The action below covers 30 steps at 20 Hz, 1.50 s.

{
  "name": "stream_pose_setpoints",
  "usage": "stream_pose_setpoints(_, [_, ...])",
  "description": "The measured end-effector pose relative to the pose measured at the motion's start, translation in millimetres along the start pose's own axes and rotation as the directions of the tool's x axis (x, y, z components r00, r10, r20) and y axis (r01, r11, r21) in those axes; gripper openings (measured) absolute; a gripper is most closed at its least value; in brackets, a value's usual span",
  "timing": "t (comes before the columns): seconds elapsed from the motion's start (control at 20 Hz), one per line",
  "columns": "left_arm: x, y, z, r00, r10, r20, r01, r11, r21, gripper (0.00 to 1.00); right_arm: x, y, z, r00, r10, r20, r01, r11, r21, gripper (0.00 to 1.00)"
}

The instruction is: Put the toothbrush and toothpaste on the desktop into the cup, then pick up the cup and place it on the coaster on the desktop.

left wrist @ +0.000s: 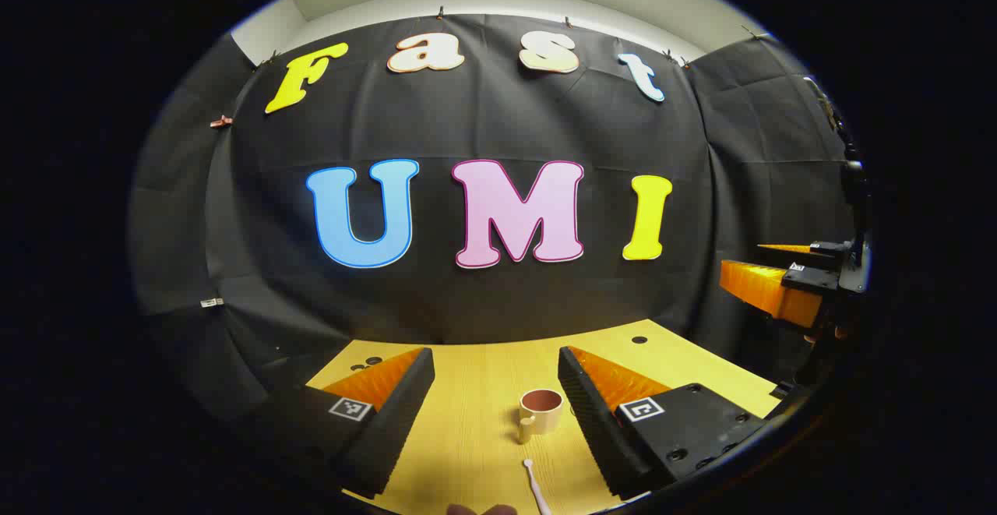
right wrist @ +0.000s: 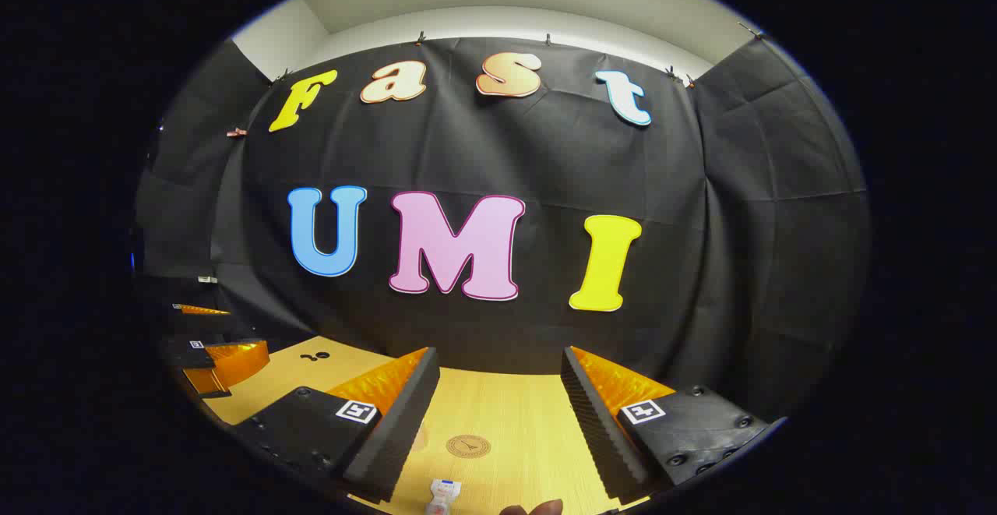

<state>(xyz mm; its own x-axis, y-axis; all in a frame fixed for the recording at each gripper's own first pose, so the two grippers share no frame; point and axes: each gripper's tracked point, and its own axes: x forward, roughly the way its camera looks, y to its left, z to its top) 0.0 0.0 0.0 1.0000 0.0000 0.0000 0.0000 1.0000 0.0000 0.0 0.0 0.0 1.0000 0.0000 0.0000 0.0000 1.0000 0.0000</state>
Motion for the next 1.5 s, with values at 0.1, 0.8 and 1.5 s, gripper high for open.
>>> stream_pose_setpoints(0.1, [0.7,-0.5,-0.7,1.0,-0.002,-0.002,0.002,1.0,0.002,0.99,-0.6,0.1,-0.6,1.0,0.0,-0.003,0.0,1.0,0.002,0.96])
stream_pose_setpoints(0.8, [1.0,-0.7,-6.9,1.0,0.014,-0.013,-0.014,1.0,-0.002,0.99,-2.0,0.3,0.1,1.0,0.004,-0.009,-0.004,1.0,0.001,0.96])
stream_pose_setpoints(1.5, [-11.8,-0.2,-54.2,0.994,0.001,-0.111,0.0,1.0,0.004,0.99,-17.5,34.2,-70.5,0.976,0.067,-0.209,-0.068,0.998,0.001,0.96])
